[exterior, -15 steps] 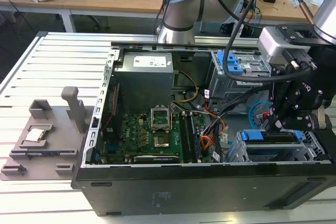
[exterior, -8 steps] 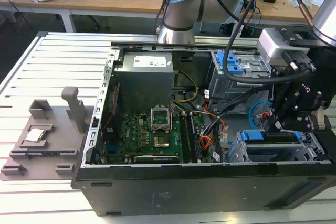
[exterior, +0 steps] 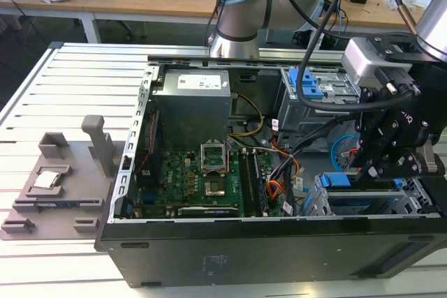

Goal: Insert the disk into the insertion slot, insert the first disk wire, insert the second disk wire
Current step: 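Insert the first disk wire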

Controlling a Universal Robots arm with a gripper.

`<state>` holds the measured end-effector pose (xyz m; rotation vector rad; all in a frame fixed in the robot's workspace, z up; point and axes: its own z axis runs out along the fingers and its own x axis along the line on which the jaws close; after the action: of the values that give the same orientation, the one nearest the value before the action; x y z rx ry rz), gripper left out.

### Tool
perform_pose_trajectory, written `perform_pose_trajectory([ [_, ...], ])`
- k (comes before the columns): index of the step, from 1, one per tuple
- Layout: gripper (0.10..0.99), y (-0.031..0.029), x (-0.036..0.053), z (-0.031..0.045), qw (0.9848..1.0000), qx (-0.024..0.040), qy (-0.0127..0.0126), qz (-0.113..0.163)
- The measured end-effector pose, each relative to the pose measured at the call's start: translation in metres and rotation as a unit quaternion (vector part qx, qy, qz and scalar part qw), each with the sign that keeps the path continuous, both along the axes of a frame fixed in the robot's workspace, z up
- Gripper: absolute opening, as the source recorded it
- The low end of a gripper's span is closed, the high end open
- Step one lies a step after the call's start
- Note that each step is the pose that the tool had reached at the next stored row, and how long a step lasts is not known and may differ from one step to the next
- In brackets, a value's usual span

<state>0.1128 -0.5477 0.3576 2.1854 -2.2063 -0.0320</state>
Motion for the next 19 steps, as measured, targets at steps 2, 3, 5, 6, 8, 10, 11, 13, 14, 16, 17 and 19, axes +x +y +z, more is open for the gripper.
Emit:
perform_pose_trajectory([
  [2,0.298,0.0009,0.0000,0.0026,1.0000,-0.0004,0.0000,0.000],
  [3,0.298,0.0032,0.0001,0.0056,1.0000,-0.0003,0.0000,0.000],
  [5,0.298,0.0058,0.0001,0.0059,1.0000,-0.0003,0.0000,0.000],
  [6,0.298,0.0087,0.0000,0.0060,1.0000,-0.0004,0.0000,0.000],
  [8,0.298,0.0134,0.0000,0.0059,1.0000,-0.0003,0.0000,0.000],
  [10,0.298,0.0223,0.0001,0.0059,1.0000,-0.0003,0.0000,0.000],
  [11,0.298,0.0265,0.0003,0.0072,1.0000,-0.0005,0.0000,0.000],
  [13,0.298,0.0283,0.0037,0.0105,1.0000,0.0014,0.0019,0.000],
  [14,0.298,0.0283,0.0071,0.0101,1.0000,0.0018,0.0043,0.000],
  [16,0.298,0.0283,0.0144,0.0092,1.0000,0.0020,0.0087,0.000],
  [17,0.298,0.0283,0.0197,0.0082,0.9999,0.0021,0.0122,0.000],
  [19,0.298,0.0283,0.0220,0.0072,0.9999,0.0020,0.0138,-0.001],
])
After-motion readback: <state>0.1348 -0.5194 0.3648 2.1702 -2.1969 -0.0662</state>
